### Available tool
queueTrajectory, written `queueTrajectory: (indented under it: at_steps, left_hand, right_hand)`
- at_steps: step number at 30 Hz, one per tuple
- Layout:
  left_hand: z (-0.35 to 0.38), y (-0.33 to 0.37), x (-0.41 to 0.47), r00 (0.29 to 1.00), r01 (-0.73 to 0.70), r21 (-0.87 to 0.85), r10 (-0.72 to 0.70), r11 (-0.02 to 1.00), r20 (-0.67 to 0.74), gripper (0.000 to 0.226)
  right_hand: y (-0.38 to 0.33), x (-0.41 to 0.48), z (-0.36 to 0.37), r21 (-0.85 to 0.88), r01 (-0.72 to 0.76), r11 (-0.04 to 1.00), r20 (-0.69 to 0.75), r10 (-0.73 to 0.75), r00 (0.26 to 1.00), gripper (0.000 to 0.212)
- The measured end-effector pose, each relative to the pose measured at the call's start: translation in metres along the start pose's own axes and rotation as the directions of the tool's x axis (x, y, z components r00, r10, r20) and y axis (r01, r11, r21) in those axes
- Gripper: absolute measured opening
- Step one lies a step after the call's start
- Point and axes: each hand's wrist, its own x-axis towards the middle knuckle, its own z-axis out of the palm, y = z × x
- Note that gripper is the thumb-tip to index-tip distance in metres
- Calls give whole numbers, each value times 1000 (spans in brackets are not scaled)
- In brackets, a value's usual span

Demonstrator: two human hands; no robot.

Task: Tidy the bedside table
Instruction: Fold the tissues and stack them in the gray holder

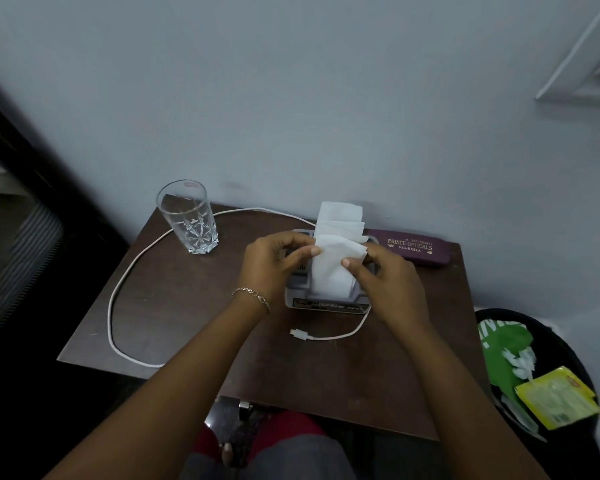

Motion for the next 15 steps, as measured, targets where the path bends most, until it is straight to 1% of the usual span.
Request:
queueTrajectory:
  at_steps: [2,3,4,6,7,8,10,12,15]
  left_hand:
    - [-1,-7,4,998,33,-83,-37,996,-52,8]
    - [-2,-10,6,997,47,-117,-54,992,-55,16]
    - [-3,-13,9,998,61,-133,-65,989,-24,28]
    - [-2,-15,19,989,77,-124,-60,989,136,49]
    - [0,-16,25,973,76,-105,-50,992,224,55]
    - [3,-16,31,955,67,-82,-40,994,293,56]
    - [7,-14,40,933,67,-28,-53,997,357,44]
    - [10,-16,44,935,68,-5,-62,998,348,32]
    - [10,-19,44,937,38,25,-44,999,346,26]
  right_hand:
    - [4,-1,1,64,-27,998,-10,28,1000,23]
    - [5,-2,2,97,-38,995,-14,40,999,23]
    - [6,-3,2,119,-48,992,-14,50,999,23]
    - [7,-4,4,142,-53,988,-17,56,998,21]
    - [7,-4,5,152,-49,987,-26,54,998,20]
    - [7,-3,6,162,-44,986,-39,51,998,18]
    - [6,1,6,170,-48,984,-67,60,996,15]
    - [7,5,7,161,-65,985,-83,79,993,18]
    - [6,9,9,164,-89,982,-84,104,991,24]
